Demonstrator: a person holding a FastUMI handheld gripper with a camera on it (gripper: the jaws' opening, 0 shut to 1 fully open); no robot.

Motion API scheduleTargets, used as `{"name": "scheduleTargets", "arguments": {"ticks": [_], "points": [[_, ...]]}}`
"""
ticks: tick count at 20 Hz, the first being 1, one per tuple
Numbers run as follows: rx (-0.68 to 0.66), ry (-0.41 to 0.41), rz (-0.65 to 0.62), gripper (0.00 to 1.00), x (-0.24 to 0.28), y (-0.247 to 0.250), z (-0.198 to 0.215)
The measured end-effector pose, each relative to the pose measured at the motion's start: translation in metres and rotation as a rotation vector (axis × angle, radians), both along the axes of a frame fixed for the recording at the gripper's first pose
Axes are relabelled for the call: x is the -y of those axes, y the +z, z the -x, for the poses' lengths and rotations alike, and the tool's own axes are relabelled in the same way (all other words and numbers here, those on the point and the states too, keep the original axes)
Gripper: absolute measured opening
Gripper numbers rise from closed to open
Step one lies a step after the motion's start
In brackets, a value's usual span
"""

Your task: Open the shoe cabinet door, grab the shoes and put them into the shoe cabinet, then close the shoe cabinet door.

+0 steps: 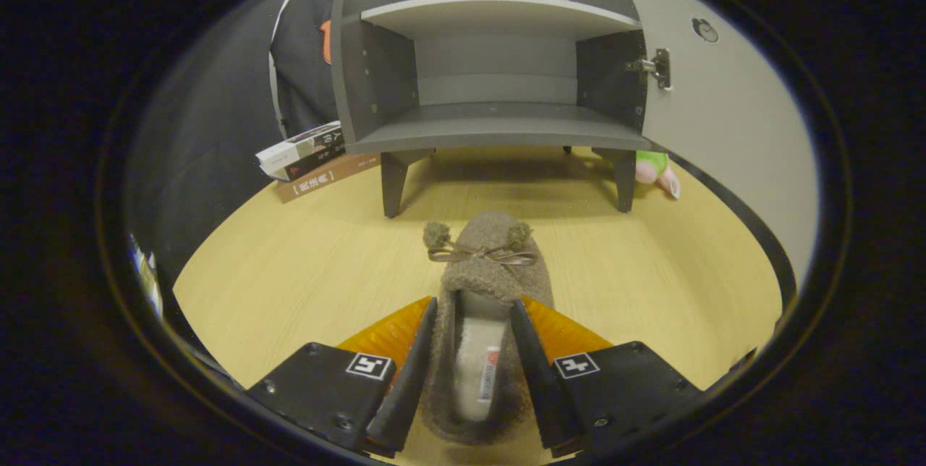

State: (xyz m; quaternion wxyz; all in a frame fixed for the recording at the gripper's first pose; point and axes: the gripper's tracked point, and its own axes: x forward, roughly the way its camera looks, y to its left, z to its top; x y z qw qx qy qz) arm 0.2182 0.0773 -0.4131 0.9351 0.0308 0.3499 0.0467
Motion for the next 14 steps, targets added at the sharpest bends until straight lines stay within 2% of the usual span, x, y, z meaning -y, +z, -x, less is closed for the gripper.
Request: {"name": "scheduleTargets", "arguments": {"ticks": [2,5,8,14], "points": [[0.025,0.029,-0.021,0.59,-0.004,-0.003,-0.004],[0.036,0.053,-0.085,0.33,-0.005,-0.002,-0.001],[0.048,0.095,-0.152,0.12,-0.014,0.002,0.004],[0.145,0.165,-0.134,0.08,-0.018,0.010,0.011]]}}
